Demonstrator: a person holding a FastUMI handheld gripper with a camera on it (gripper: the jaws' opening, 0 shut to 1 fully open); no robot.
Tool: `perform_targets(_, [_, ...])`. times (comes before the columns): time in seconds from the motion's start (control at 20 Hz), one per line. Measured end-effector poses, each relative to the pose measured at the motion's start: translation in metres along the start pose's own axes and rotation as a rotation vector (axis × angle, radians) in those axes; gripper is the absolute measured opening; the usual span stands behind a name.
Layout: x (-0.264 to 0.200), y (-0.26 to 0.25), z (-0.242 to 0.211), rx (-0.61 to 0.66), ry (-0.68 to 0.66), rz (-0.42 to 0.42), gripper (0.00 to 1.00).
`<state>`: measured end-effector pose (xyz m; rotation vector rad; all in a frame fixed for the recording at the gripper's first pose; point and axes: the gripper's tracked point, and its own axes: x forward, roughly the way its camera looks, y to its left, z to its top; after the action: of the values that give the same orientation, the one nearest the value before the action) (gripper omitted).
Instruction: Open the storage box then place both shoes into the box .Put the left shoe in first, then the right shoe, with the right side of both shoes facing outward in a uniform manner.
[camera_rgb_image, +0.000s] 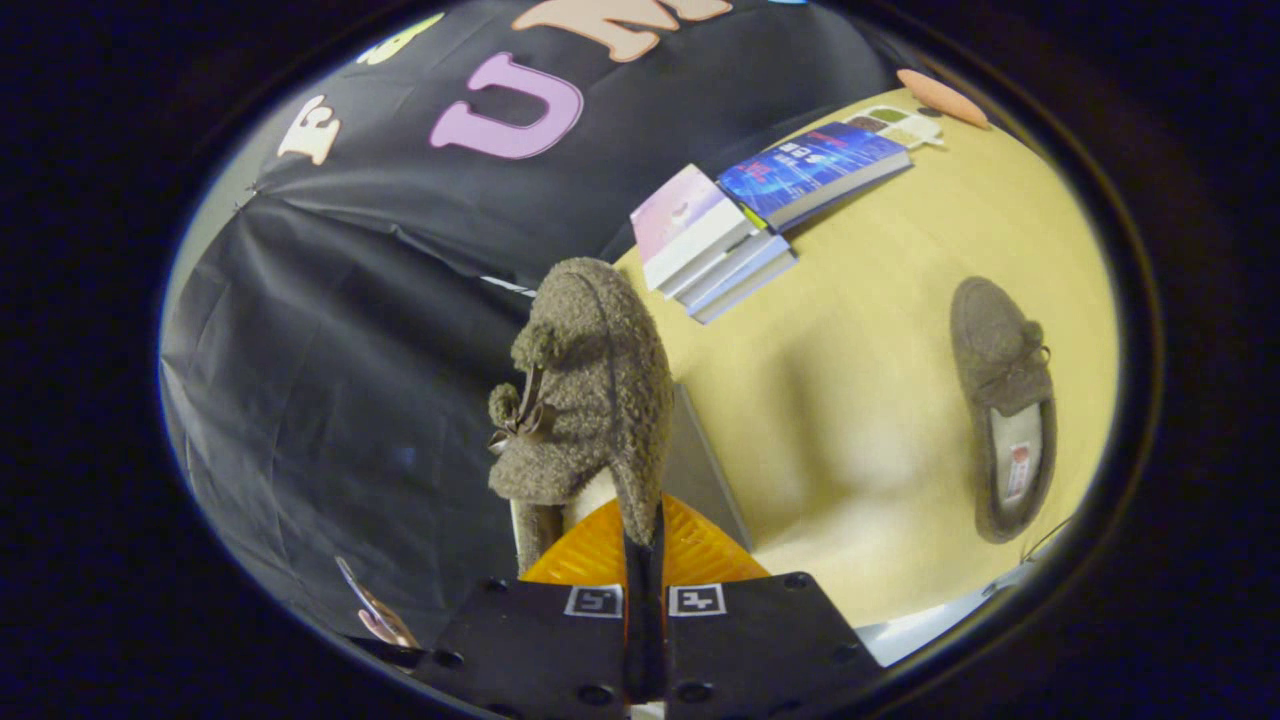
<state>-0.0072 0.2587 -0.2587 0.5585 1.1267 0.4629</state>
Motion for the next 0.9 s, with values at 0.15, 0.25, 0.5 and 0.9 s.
perform_targets(0.15, [0.018, 0.032, -0.015, -0.013, 0.051, 0.031, 0.03])
perform_targets(0.25, [0.037, 0.044, -0.028, -0.012, 0.095, 0.031, 0.03])
perform_targets(0.5, [0.094, 0.062, -0.06, -0.001, 0.195, -0.01, 0.03])
perform_targets(0.9, [0.158, 0.05, -0.109, -0.124, 0.279, -0.209, 0.03])
